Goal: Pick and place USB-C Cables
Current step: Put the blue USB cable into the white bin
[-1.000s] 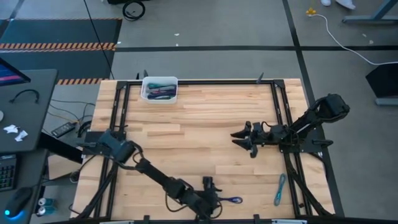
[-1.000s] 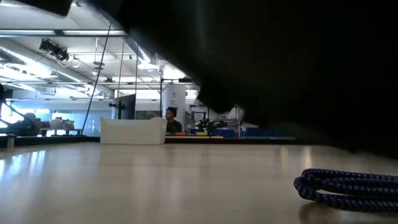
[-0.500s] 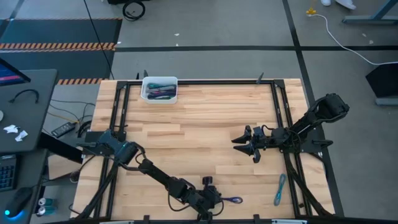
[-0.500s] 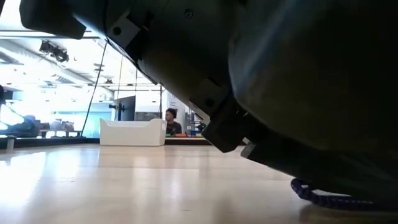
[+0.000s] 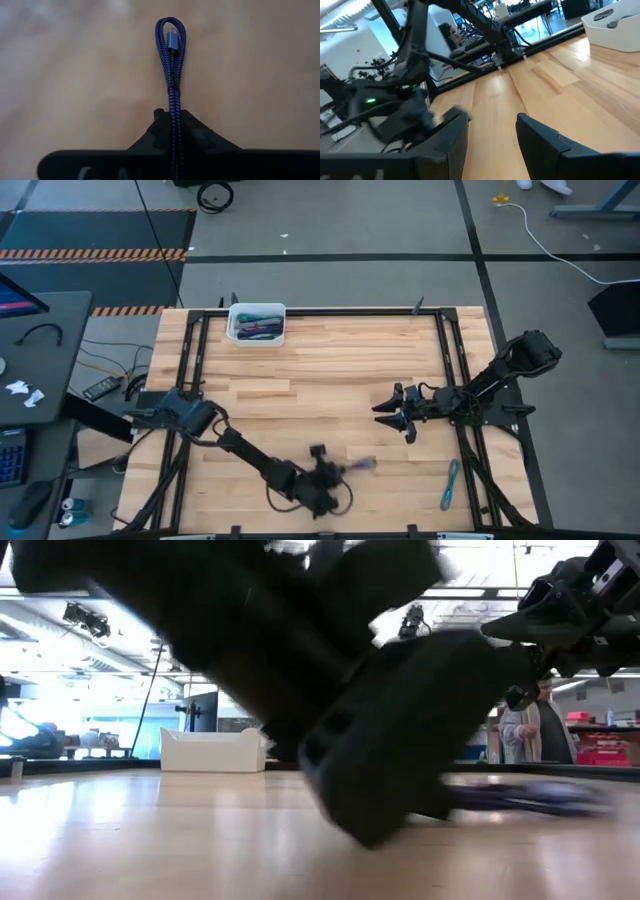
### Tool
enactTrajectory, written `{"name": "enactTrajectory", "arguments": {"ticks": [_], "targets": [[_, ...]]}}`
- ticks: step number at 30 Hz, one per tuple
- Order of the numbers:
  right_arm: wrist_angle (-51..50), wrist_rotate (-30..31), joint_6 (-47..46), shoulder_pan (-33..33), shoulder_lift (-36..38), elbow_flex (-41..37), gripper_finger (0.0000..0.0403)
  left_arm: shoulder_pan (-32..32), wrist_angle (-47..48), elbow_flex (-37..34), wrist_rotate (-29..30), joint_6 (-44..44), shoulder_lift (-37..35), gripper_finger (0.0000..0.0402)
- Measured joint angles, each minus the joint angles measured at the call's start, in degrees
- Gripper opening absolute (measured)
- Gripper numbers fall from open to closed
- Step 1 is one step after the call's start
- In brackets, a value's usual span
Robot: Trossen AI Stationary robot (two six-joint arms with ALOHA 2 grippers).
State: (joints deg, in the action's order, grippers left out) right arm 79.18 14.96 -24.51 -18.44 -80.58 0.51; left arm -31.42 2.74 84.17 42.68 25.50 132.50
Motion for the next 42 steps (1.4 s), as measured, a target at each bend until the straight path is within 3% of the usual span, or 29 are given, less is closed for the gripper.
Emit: {"name": "enactTrajectory", "arguments": {"ticks": [5,12,16,20,23,27,33,37,42], "targets": [[0.0,0.8,0.5,0.0,0.0,0.0,0.0171,3.2,-5.0,-14.9,6.9,0.6,-8.5,0.0023],[-0.3,6.0,3.8,0.0,0.0,0.1,0.0171,10.3,-22.1,-39.5,12.3,-5.1,-25.8,0.0023],[-0.5,9.7,6.8,0.7,0.0,0.1,0.0171,15.2,-34.7,-50.6,12.3,-16.2,-37.3,0.0023],[-0.6,12.4,9.6,1.9,0.0,0.4,0.0171,22.6,-35.1,-56.2,8.4,-30.2,-49.7,0.0023],[-0.9,13.8,12.1,3.3,0.0,0.6,0.0171,31.1,-28.2,-56.6,0.2,-38.5,-60.4,0.0023],[-1.6,15.5,15.5,6.1,0.0,1.7,0.0171,44.3,-3.0,-50.7,-10.6,-44.5,-70.8,0.0023],[-1.7,15.7,20.6,11.1,0.0,3.6,0.0171,61.7,32.0,-37.5,-23.4,-50.8,-73.1,0.0023],[-1.7,15.7,24.5,14.1,0.0,4.7,0.0171,69.4,37.5,-35.2,-26.4,-61.0,-70.5,0.0023],[-1.7,15.5,27.7,16.8,0.0,5.6,0.0171,76.8,36.1,-34.9,-29.0,-69.7,-63.2,0.0023]]}}
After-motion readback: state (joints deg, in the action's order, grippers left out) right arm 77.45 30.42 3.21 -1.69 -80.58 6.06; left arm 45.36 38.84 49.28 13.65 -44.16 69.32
